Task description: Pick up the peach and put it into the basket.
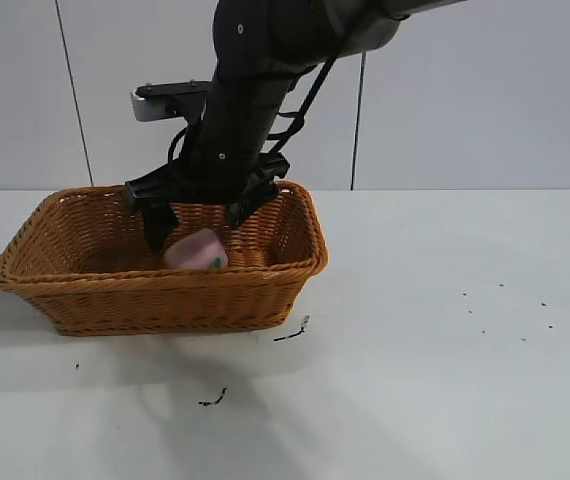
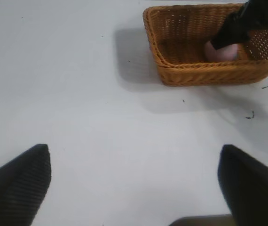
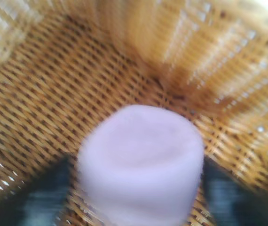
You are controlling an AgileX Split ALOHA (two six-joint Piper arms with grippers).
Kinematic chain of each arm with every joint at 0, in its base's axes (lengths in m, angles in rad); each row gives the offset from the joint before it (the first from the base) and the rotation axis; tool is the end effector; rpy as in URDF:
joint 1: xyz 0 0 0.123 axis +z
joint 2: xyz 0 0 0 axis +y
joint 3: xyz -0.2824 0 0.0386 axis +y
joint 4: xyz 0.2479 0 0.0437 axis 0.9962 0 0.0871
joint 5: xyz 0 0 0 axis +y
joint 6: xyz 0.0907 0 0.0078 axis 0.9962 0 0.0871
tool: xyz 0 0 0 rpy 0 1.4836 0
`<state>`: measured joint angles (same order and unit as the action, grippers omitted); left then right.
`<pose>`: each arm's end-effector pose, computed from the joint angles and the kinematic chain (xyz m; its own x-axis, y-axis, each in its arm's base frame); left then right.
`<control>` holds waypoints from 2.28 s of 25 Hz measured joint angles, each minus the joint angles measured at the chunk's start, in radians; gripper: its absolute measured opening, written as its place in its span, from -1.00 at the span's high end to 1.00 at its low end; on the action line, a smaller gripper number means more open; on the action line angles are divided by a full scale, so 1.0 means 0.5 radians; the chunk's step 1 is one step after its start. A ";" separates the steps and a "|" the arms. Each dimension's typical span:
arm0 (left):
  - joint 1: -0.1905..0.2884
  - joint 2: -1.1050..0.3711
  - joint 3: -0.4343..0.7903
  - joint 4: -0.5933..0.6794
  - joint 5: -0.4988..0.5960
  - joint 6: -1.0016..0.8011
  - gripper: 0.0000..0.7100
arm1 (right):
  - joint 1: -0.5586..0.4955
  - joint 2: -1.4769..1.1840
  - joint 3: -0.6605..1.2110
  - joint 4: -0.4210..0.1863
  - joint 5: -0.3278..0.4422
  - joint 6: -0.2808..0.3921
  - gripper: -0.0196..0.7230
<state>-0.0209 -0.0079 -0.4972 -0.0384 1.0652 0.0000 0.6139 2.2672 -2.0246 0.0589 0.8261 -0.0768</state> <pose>-0.0060 -0.0029 0.2760 -0.4560 -0.0091 -0.8900 0.0423 0.9986 -0.0319 0.4166 0.2984 0.2221 -0.6568 -0.5079 -0.5574 -0.6198 0.7846 0.0154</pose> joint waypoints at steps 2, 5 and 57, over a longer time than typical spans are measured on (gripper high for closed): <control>0.000 0.000 0.000 0.000 0.000 0.000 -0.95 | -0.025 -0.030 -0.077 -0.003 0.089 0.000 -0.92; 0.000 0.000 0.000 0.000 0.000 0.000 -0.95 | -0.118 -0.046 -0.206 -0.005 0.206 0.000 -0.92; 0.000 0.000 0.000 0.000 0.000 0.000 -0.95 | -1.208 -2.101 1.623 0.001 0.768 0.044 -0.92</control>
<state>-0.0209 -0.0079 -0.4972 -0.0384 1.0652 0.0000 0.0098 1.2166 -1.2133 0.0594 1.2102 -0.0549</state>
